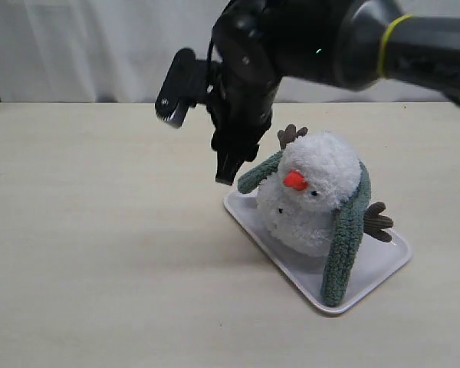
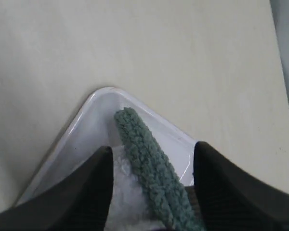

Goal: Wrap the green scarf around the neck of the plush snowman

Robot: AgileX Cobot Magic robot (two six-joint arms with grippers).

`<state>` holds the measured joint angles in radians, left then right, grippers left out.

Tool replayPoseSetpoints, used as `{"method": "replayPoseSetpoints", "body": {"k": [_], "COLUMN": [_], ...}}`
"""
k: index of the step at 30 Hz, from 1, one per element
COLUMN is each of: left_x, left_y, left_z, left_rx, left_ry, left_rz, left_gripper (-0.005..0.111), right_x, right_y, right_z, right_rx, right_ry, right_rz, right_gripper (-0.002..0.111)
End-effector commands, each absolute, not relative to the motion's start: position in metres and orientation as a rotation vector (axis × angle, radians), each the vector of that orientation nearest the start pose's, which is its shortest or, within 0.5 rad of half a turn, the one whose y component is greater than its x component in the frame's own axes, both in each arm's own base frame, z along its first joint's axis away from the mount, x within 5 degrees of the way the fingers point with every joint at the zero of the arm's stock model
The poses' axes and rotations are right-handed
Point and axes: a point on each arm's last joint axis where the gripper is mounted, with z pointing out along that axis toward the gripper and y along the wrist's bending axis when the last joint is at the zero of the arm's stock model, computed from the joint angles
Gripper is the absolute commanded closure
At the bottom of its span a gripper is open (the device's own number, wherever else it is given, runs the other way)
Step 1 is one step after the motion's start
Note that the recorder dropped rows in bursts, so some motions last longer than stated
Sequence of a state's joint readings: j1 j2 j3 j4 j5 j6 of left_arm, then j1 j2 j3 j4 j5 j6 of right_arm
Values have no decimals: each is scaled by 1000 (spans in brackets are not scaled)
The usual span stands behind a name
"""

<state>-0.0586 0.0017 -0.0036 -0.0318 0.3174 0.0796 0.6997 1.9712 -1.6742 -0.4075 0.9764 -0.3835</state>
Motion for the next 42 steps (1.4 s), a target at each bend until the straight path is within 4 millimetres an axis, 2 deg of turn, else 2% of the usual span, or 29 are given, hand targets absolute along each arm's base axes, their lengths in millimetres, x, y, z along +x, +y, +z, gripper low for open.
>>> {"method": "replayPoseSetpoints", "body": {"k": [1,6,9,15,23,26,31,36,42], "left_x": [54,54,54,54,54,54,54,54,54], "left_y": [-4,-4,-4,-4,-4,-4,-4,-4,-4], "left_z": [185,185,185,185,185,185,185,185,185], "left_rx": [101,101,101,101,101,101,101,101,101], "left_ry": [1789,1789,1789,1789,1789,1789,1789,1789,1789], "left_rz": [-19,-19,-19,-19,-19,-19,-19,-19,-19], "left_gripper": [107,107,107,107,107,107,107,107,107], "right_x": [353,361,365,370,377,381,382,382,381], "right_y": [269,269,268,268,267,267,266,266,266], "right_z": [222,186,173,160,137,129,124,123,133], "right_rx": [-1726,-1830,-1871,-1919,-1993,-1963,-1958,-1956,-1936], "right_ry": [2118,2126,2106,2056,1985,1976,1971,1983,1979], "right_rz": [-584,-707,-770,-850,-968,-1022,-1048,-1043,-1040], "right_gripper": [59,59,58,46,46,54,83,104,104]}}
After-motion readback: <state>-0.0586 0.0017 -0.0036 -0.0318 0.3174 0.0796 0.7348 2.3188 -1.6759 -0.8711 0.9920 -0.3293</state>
